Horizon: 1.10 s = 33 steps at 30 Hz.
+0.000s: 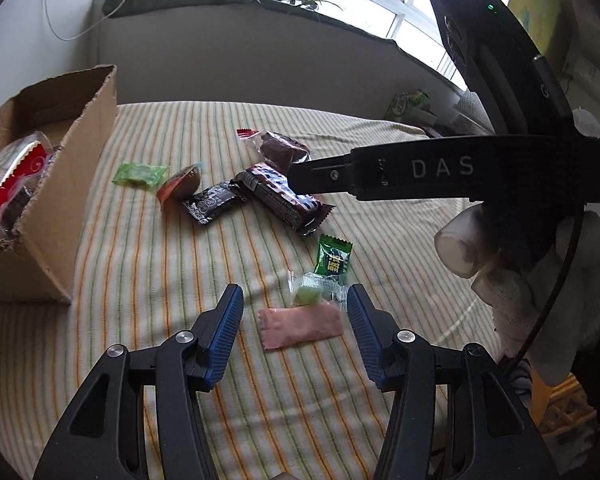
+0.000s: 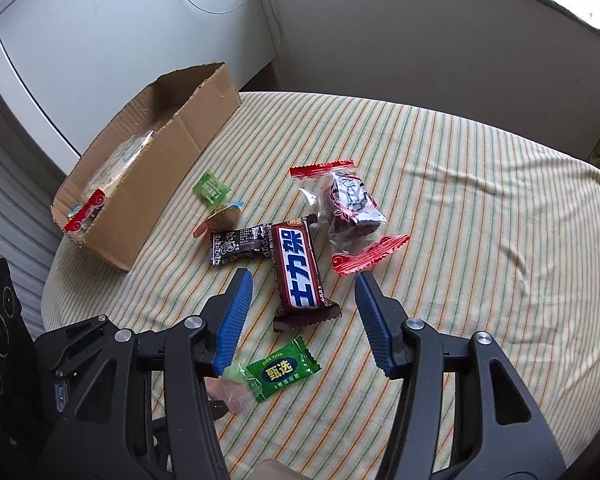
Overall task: Organize snacks
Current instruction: 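Grasp the blue-white chocolate bar with the right tool while the left tool moves toward the green ball candy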
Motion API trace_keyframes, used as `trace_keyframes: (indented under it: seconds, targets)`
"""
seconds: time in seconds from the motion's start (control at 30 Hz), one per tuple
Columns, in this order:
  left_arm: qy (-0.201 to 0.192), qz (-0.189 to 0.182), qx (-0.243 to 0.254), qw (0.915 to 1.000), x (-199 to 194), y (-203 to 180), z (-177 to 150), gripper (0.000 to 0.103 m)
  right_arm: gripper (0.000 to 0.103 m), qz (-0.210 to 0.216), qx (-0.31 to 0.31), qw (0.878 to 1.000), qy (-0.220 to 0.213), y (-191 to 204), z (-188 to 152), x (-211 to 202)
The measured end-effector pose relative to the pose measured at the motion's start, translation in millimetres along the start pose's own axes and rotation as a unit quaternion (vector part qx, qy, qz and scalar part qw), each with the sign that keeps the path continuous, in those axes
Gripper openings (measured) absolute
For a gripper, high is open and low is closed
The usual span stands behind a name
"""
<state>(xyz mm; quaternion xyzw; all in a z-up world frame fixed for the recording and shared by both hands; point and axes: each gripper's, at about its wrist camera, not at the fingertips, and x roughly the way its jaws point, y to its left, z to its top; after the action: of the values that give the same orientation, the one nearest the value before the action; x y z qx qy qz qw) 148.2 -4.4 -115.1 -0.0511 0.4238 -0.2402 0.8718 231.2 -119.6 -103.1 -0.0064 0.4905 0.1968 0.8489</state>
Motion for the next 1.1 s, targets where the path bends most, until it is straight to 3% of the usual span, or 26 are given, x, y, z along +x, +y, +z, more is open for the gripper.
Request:
trace_keyframes:
  seconds: [0.27,0.67,0.73,0.83,0.97,1.1]
  targets:
    - [0.008,0.012,0.001,0.9999,9.0,-2.3,2.7,0.051,0.056,0.013,0.006,1.000,0.014,-6.8,3.5,17.9]
    - [0.005,0.027,-0.004,0.9996,12.8,-1.1,8.4,0.028,0.055,0.018,-0.007,0.999,0.025,0.9,4.6,29.9]
    - [0.005,0.028,-0.007,0.9996,12.5,0.7,9.0,0.025,0.046,0.017,-0.008,0.999,0.030,2.2,3.9,34.0]
    - [0.005,0.028,-0.007,0.9996,10.6,2.3,7.5,0.023,0.043,0.009,-0.013,0.999,0.032,4.2,2.6,38.0]
    - [0.005,0.029,-0.006,0.9996,10.2,2.2,7.0,0.023,0.032,0.000,-0.018,0.999,0.029,6.0,3.4,38.8]
    - [0.004,0.030,-0.006,0.9995,8.8,1.8,4.9,0.022,0.031,-0.006,-0.019,0.999,0.027,7.9,4.8,39.9]
